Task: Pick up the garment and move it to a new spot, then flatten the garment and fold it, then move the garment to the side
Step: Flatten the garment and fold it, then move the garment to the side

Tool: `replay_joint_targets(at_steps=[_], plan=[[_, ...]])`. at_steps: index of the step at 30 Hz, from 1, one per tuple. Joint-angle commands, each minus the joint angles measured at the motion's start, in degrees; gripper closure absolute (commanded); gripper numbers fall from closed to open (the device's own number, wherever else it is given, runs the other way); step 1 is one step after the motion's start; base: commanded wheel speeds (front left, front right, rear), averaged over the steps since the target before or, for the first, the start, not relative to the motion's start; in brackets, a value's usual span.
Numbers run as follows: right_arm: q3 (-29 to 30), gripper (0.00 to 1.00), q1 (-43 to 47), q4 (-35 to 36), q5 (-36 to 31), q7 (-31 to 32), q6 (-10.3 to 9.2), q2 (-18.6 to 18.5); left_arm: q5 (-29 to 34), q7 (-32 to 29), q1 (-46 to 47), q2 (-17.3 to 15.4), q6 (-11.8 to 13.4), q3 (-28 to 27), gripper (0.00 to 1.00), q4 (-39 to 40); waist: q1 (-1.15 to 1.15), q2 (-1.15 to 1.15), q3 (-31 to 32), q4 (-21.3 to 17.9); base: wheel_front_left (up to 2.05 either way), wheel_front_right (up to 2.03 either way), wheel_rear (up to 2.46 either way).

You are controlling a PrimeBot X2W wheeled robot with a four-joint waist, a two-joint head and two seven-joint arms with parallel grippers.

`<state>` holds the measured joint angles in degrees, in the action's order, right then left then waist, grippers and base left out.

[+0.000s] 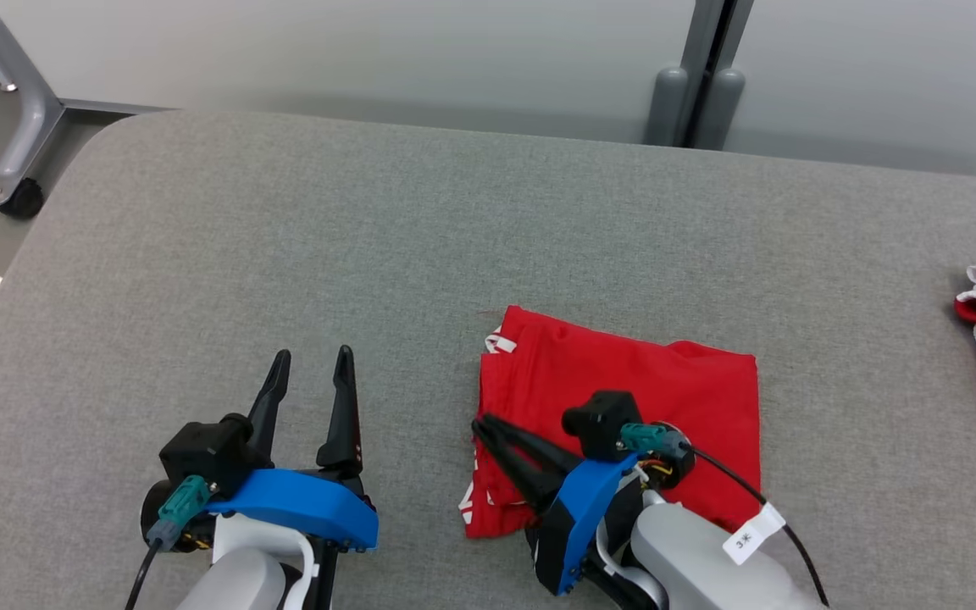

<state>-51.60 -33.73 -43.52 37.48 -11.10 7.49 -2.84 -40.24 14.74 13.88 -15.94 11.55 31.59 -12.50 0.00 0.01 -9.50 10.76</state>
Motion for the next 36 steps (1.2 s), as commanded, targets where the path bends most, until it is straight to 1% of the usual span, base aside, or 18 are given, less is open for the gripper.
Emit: replay_joint_targets(at_steps=[1,2,5,8,12,18,23,28,36], plan=[[0.75,0.09,-0.95,-0.2,-0.38,-1.19,0.01,-0.15,0.59,0.27,0.68,0.07,-0.21,-0.41,0.0,-0.04,0.0,-0.01,0.73,-0.85,0.0,0.0,0.0],[1.68,0.0,-1.26,-0.27,-0.5,-1.94,0.01,-0.14,0.72,0.3,0.85,0.12,-0.29,-0.36,0.0,-0.09,0.0,-0.01,1.09,-1.24,0.0,0.0,0.0],[5.17,0.0,-1.69,-0.5,-1.1,-3.35,0.01,-0.13,1.17,0.34,1.38,0.47,-0.51,-0.25,0.0,-0.44,0.0,-0.01,2.39,-2.58,0.0,0.0,0.0],[10.06,0.0,-1.21,-1.0,-3.32,-3.97,0.01,-0.13,1.6,0.39,2.16,0.86,-0.84,-0.09,0.0,-1.15,0.0,-0.01,3.83,-4.01,0.0,0.0,0.0],[18.39,0.0,1.51,-0.12,-9.0,-4.12,0.01,-0.15,2.37,0.4,2.63,1.31,-0.56,-0.05,0.0,-2.92,0.0,-0.01,5.79,-6.11,0.0,0.0,0.0],[30.87,0.0,9.36,5.38,-17.06,-4.13,0.01,-0.41,2.73,0.46,1.23,2.02,-0.95,-0.5,0.0,-5.93,0.0,-0.01,8.75,-8.45,0.0,0.0,0.0],[40.64,0.0,17.8,11.48,-22.84,-4.13,0.01,-0.34,3.55,0.48,-1.08,2.8,-1.37,-2.73,0.0,-6.5,0.0,-0.01,9.94,-9.19,0.0,0.0,0.0],[45.81,0.0,24.01,16.77,-25.62,-4.14,0.01,-0.09,4.95,0.49,-4.53,3.0,-1.92,-5.24,0.0,-6.83,0.0,-0.01,10.27,-10.03,0.0,0.0,0.0],[47.92,0.0,28.39,22.2,-24.86,-3.68,0.01,-0.11,7.65,0.49,-7.84,3.87,-2.75,-8.18,0.0,-7.08,0.0,-0.01,10.46,-10.75,0.0,0.0,0.0]])
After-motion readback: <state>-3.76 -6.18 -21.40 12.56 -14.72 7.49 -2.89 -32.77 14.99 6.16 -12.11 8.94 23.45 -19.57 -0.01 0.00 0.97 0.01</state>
